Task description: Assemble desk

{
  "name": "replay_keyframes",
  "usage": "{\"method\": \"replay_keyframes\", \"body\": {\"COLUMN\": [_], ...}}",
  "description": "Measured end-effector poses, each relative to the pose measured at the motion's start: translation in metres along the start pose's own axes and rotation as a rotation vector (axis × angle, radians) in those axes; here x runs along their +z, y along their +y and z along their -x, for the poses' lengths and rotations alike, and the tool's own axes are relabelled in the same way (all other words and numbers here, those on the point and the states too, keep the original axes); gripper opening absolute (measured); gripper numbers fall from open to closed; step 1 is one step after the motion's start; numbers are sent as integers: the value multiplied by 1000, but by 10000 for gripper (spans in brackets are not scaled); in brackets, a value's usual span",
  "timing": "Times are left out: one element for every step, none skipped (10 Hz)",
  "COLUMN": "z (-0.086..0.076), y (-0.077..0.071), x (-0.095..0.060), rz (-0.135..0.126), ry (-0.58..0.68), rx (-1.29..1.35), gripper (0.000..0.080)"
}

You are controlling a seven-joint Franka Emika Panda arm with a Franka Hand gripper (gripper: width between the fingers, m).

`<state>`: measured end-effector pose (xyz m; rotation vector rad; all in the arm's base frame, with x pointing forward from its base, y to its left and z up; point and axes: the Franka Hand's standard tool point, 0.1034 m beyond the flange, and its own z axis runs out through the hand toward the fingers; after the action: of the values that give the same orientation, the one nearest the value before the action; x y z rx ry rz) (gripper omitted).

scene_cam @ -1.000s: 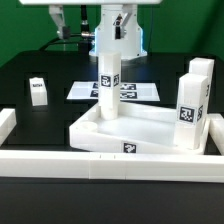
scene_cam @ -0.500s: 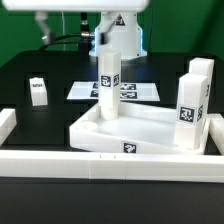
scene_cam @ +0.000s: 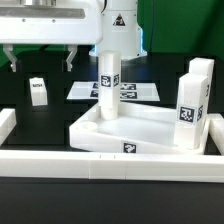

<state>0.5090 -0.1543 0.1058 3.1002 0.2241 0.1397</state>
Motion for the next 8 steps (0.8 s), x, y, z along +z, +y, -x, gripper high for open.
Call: {"method": "replay_keyframes", "body": {"z": [1, 3, 12, 28, 42, 52, 55, 53], "y": [0, 3, 14, 27, 33, 39, 40, 36], "x": [1, 1, 3, 10, 18, 23, 26, 26], "rz": [0, 0, 3, 24, 36, 36, 31, 25], "ry": [-2, -3, -4, -4, -13, -26, -38, -47], "rx": [0, -19, -80, -123, -156, -163, -147, -150], "gripper": [649, 649, 649, 649, 649, 649, 649, 649]}}
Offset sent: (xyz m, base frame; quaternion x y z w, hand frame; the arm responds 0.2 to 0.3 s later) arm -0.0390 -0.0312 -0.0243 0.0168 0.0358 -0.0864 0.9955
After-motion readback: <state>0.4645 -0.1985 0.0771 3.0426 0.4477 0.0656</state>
